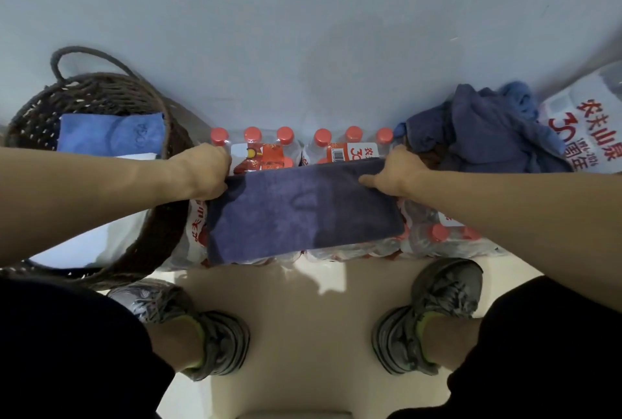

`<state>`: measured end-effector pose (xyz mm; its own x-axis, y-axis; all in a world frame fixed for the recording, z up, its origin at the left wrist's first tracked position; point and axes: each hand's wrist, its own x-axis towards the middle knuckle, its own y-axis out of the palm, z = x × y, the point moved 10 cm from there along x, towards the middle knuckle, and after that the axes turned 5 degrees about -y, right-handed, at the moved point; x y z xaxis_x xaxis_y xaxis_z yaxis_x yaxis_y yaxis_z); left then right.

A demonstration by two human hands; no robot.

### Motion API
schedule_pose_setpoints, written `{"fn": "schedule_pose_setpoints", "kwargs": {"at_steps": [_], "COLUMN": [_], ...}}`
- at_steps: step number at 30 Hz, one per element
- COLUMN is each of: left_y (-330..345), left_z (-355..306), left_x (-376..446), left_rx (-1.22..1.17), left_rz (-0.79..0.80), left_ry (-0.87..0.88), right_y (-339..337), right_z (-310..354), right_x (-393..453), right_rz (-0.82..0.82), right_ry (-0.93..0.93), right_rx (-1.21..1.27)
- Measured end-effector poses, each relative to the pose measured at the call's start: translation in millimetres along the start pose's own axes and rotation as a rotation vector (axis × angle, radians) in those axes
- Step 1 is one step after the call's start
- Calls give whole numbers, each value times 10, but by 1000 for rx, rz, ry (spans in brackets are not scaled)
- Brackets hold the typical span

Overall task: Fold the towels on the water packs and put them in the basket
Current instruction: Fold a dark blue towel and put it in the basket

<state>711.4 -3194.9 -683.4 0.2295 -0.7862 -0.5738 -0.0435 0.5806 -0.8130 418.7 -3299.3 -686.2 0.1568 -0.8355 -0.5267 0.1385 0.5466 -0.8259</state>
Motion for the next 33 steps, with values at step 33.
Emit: {"fn": "schedule_pose_setpoints", "kwargs": {"at_steps": [33], "left_y": [-344], "left_z": [93], "left_x": [-70], "left_rx": [-310], "left_rz": [-146], "left_ry": [-123], "right_y": [-28], "right_z": [-581], "right_x": [-151], "right_rz": [-101], "right_ry": [111], "right_rx": [582]}}
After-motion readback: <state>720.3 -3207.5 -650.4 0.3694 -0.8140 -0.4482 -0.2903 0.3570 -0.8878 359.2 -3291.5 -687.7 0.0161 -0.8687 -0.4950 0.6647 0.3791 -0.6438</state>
